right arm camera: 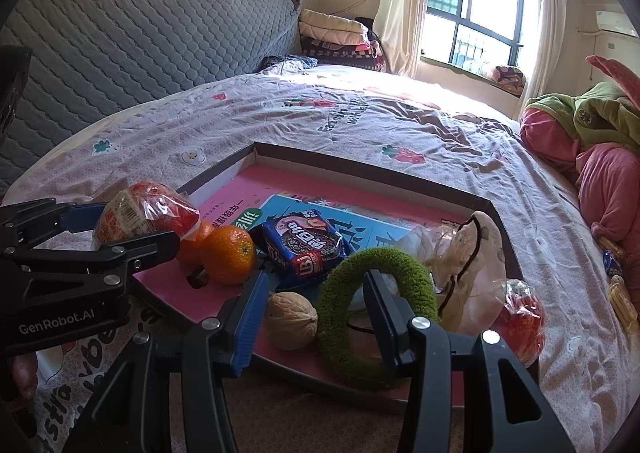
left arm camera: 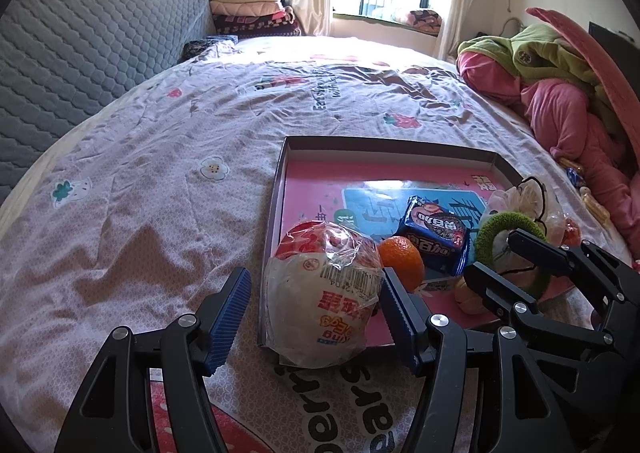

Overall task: Organize objects
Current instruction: 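Lower the bun into the tray with left tool while right tool lowers the walnut there, then open both tools to release the bun and walnut, then withdraw from the tray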

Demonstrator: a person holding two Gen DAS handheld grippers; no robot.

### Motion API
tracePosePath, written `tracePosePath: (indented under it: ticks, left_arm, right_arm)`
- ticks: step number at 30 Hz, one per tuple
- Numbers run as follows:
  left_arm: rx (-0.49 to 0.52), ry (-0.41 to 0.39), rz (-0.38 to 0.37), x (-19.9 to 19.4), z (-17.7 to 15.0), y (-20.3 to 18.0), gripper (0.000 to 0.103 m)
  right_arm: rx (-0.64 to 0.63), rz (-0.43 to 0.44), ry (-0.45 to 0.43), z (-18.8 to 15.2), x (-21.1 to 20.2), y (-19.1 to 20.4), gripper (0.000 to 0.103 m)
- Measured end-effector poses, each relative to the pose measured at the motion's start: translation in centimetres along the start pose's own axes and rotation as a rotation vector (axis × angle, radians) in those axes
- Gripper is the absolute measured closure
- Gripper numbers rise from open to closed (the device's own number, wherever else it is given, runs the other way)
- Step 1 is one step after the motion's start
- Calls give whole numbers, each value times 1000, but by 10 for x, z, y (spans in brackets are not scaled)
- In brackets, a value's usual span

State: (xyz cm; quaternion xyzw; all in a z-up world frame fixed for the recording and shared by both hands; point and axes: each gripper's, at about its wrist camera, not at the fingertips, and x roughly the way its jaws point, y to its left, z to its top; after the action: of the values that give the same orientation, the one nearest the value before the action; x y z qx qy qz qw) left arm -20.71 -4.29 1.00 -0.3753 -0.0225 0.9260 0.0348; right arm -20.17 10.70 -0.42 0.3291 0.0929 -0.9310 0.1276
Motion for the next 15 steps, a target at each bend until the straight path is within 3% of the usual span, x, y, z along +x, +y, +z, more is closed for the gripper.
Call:
tracePosePath:
  ticks: [9, 15]
  left_arm:
    - [-10, -43, -11, -16, 3, -2, 30]
    - [16, -122, 6, -35, 4, -6, 28]
  right_arm:
    - [14, -14, -38, 2, -15, -7, 47]
    - [25, -20, -90, 3, -39, -14, 41]
